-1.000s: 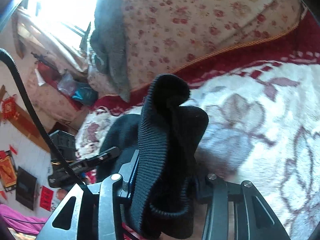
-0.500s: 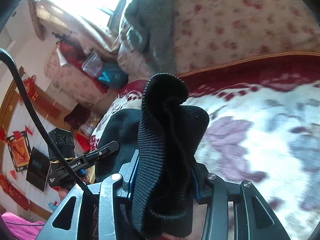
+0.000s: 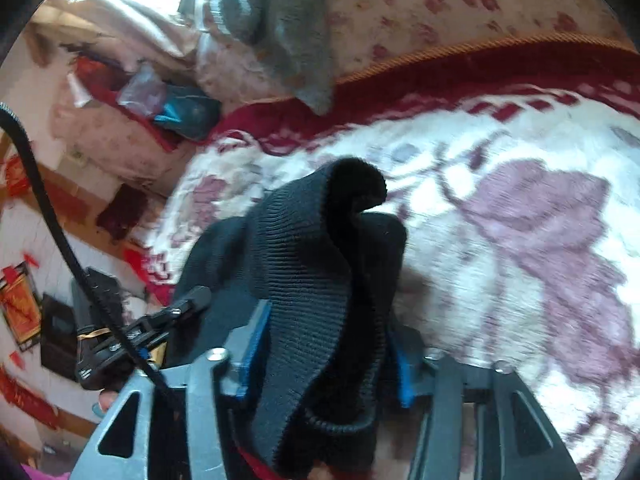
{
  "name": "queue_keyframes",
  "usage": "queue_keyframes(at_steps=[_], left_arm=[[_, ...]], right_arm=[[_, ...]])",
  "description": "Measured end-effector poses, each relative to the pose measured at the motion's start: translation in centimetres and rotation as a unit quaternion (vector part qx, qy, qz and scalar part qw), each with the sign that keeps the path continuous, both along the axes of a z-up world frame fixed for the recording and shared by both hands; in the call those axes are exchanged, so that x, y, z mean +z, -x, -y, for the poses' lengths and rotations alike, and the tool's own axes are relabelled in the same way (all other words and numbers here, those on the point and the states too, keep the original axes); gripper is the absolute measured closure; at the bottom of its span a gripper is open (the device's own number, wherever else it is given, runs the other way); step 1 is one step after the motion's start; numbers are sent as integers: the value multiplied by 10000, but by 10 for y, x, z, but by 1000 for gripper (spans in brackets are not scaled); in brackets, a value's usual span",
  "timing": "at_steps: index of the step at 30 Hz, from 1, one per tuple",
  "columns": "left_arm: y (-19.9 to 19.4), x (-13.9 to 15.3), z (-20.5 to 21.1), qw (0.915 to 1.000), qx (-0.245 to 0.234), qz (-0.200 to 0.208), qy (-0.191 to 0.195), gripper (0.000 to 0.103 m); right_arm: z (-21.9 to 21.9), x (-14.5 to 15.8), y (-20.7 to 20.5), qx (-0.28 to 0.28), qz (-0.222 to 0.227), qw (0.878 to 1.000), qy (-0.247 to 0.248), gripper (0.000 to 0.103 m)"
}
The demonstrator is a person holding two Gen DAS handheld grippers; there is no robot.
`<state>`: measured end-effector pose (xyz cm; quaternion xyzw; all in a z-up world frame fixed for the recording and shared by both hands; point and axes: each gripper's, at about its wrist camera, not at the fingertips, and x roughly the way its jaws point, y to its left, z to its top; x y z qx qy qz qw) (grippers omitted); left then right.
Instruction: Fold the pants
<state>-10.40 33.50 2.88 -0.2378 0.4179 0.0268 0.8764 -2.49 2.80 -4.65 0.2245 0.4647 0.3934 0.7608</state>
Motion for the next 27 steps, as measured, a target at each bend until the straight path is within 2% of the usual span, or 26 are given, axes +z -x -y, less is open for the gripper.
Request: queue_keyframes(at_steps=[3,7,15,21,27], left_arm=[[2,6,5,9996,114,-29,-273,51],[12,18,11,9963,377,-13,-774,51],[36,47,43,9831,619,311,-1696,51],[47,53,61,9795,730,384,-1838,51],[55,57,66,9796,830,373,-1792,51]], right_arm=[[9,7,1,-82,79,9999,111,48],[15,31,14,-135,479,9982,333,48],[-1,74,43,-83,1324,9882,772,47],[-19,79,56,61,1553,9839,879,47],[-30,79,65,158,1669,9809,984,47]])
